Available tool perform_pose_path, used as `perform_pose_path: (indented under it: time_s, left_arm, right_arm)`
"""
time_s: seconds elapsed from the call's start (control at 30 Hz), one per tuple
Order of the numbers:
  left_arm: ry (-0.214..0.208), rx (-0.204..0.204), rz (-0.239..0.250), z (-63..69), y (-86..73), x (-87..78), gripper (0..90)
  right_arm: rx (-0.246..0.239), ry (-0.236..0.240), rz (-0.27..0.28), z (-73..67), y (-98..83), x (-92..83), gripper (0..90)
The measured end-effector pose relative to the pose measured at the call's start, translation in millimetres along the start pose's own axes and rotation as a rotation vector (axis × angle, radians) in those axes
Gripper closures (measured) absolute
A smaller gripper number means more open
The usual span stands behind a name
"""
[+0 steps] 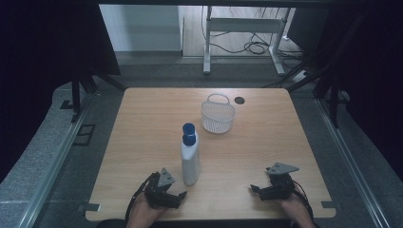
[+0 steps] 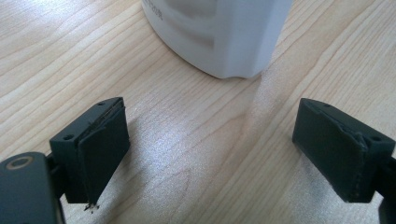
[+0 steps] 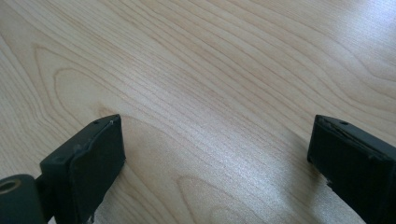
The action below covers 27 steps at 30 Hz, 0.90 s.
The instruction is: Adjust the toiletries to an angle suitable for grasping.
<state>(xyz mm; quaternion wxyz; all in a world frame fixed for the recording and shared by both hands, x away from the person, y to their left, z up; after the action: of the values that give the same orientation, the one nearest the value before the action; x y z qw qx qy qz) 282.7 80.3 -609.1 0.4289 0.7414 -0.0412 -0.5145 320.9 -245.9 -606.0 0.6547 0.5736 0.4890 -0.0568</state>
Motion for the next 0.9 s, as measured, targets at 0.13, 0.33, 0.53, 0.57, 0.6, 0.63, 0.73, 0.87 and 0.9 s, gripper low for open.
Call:
perform_pose_path:
  time_s: [0.13,0.33,0.53,0.57,0.6,0.63,0.73,0.87,0.9]
  left_arm:
    - [0.000,0.000,0.000,0.0,0.0,0.0,10.2]
    - [0.001,-0.002,0.002,-0.6,0.6,0.6,10.2]
    - [-0.001,0.000,0.002,-1.1,0.7,0.7,10.3]
    - [-0.001,0.000,0.002,-1.1,0.7,0.7,10.3]
    - [-0.002,0.001,0.002,-1.2,0.7,0.8,10.3]
    - [-0.002,0.001,0.003,-1.2,0.7,0.8,10.3]
    - [-0.003,0.002,0.003,-1.3,0.7,0.8,10.3]
    - [-0.004,0.003,0.003,-1.3,0.7,0.7,10.5]
    - [-0.005,0.004,0.004,-1.4,0.7,0.7,10.5]
  right_arm:
    - [-0.002,-0.001,-0.001,0.0,0.0,0.1,3.0]
    - [0.001,-0.002,-0.005,-0.9,0.1,1.0,1.4]
    - [0.001,-0.002,-0.006,-1.1,0.0,1.1,1.2]
    - [0.001,-0.002,-0.006,-1.1,0.0,1.1,1.2]
    - [0.001,-0.002,-0.006,-1.1,0.0,1.1,1.2]
    - [0.001,-0.002,-0.006,-1.1,0.0,1.1,1.3]
    - [0.001,-0.002,-0.006,-1.1,0.0,1.1,1.2]
    - [0.002,-0.002,-0.006,-1.1,0.0,1.1,1.2]
    - [0.001,-0.002,-0.006,-1.1,0.0,1.1,1.2]
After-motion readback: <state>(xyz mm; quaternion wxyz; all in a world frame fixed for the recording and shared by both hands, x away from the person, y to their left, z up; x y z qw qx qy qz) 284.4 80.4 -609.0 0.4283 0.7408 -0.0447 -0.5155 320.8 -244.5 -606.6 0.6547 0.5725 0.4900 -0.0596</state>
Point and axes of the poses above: each handheld gripper's, and its own axes: x roughly forward along the jaws, y roughly out of its top, z roughly to its right, the point moved 9 cm from there along x, roughly forward along the jaws, and after that the axes turned 11 degrees about x, right-handed, at the moved point
